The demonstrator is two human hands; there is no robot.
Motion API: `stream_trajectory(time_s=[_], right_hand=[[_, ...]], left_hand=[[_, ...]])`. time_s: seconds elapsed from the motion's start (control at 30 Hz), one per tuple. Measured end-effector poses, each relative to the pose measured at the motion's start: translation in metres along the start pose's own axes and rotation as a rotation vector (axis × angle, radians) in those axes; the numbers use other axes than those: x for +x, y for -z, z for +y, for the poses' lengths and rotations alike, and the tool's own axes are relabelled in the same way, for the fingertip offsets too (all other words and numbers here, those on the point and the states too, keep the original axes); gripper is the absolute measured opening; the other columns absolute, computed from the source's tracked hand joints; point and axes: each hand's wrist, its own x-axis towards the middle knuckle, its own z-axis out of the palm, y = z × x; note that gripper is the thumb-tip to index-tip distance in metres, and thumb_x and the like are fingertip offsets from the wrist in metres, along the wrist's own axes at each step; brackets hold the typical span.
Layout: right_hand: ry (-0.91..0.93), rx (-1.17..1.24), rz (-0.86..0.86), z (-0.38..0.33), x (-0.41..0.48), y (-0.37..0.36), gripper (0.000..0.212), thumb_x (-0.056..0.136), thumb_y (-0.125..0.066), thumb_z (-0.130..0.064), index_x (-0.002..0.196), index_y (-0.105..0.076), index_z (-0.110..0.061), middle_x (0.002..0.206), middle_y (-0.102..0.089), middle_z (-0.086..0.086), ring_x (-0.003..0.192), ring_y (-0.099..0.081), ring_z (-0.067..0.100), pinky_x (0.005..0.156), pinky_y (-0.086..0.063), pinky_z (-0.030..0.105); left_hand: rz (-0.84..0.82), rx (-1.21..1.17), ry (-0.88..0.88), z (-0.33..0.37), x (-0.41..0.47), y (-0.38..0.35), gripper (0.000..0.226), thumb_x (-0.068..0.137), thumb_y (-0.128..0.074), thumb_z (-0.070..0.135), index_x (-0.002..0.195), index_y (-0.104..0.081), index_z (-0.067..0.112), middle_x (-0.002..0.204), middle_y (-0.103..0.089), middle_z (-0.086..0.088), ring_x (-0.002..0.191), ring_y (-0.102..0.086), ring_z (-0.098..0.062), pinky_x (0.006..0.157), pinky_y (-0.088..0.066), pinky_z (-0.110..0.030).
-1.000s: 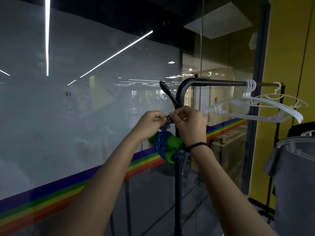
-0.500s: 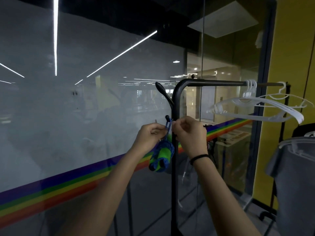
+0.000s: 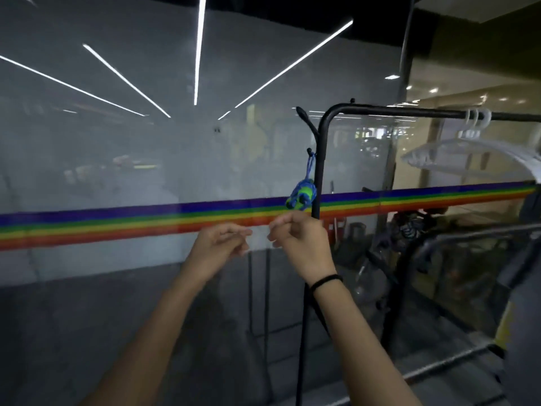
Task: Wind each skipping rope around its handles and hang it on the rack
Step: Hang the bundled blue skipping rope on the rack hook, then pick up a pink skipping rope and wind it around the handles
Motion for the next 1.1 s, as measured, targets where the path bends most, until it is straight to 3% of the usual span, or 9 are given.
stream_trajectory(time_s=[0.23,0.33,0.4,0.6,0.87,1.0,1.1], right_hand=[[-0.024,0.014,-0.264,-0.043,-0.162,0.005,0.019,0.084,-0.057,-0.009,0.069,-0.061,-0.02,0.066,-0.065,-0.001,0.069,-0.064,0.02,0.071,-0.053,0.035],[-0.029,0.044,-0.393,-0.082,-0.217,0.001,0.013,0.086,-0.059,-0.012,0.078,-0.065,-0.004,0.072,-0.068,0.009,0.063,-0.062,0.015,0.063,-0.051,0.02],[-0.012,0.032,-0.48,-0.11,-0.247,-0.003,0.015,0.087,-0.059,-0.015,0.078,-0.065,-0.004,0.075,-0.069,0.014,0.062,-0.061,0.013,0.057,-0.046,0.013],[-0.043,-0.005,-0.651,-0.159,-0.334,-0.017,0.02,0.087,-0.059,-0.022,0.078,-0.066,-0.005,0.073,-0.071,0.008,0.07,-0.067,0.02,0.076,-0.056,0.034],[-0.134,-0.051,-0.639,-0.15,-0.479,-0.071,0.017,0.085,-0.061,-0.02,0.068,-0.063,-0.015,0.067,-0.069,0.006,0.065,-0.066,0.02,0.072,-0.055,0.033],[-0.227,-0.07,-0.666,-0.119,-0.545,-0.097,0.014,0.084,-0.059,-0.018,0.073,-0.065,-0.014,0.071,-0.07,0.009,0.072,-0.068,0.025,0.076,-0.056,0.036],[-0.246,-0.108,-0.693,-0.078,-0.593,-0.11,0.02,0.082,-0.059,-0.016,0.064,-0.06,-0.025,0.074,-0.07,0.012,0.076,-0.067,0.028,0.078,-0.055,0.039]], left_hand=[[0.164,0.061,0.081,0.027,-0.206,0.031,0.022,0.089,-0.052,-0.004,0.079,-0.067,0.01,0.049,-0.064,0.006,0.044,-0.056,-0.002,0.05,-0.048,-0.01],[0.181,0.086,0.149,0.043,-0.278,0.052,0.026,0.09,-0.051,-0.003,0.076,-0.065,0.013,0.048,-0.064,0.006,0.042,-0.056,-0.002,0.051,-0.049,-0.01],[0.204,0.1,0.186,0.057,-0.319,0.07,0.026,0.09,-0.052,-0.004,0.076,-0.065,0.013,0.048,-0.064,0.005,0.042,-0.057,-0.003,0.052,-0.05,-0.011],[0.258,0.132,0.235,0.085,-0.42,0.118,0.02,0.089,-0.052,-0.004,0.082,-0.067,0.007,0.051,-0.065,0.004,0.045,-0.058,-0.004,0.054,-0.052,-0.012],[0.196,0.12,0.403,0.036,-0.57,0.16,0.022,0.089,-0.052,-0.003,0.077,-0.064,0.011,0.051,-0.066,0.006,0.05,-0.062,0.0,0.055,-0.049,-0.008],[0.152,0.077,0.476,-0.012,-0.637,0.176,0.022,0.09,-0.049,-0.007,0.08,-0.063,0.006,0.05,-0.066,0.007,0.051,-0.062,0.0,0.059,-0.052,-0.01],[0.174,0.085,0.523,-0.058,-0.679,0.175,0.028,0.091,-0.046,-0.008,0.075,-0.06,0.011,0.048,-0.065,0.009,0.047,-0.06,0.002,0.057,-0.047,-0.01]])
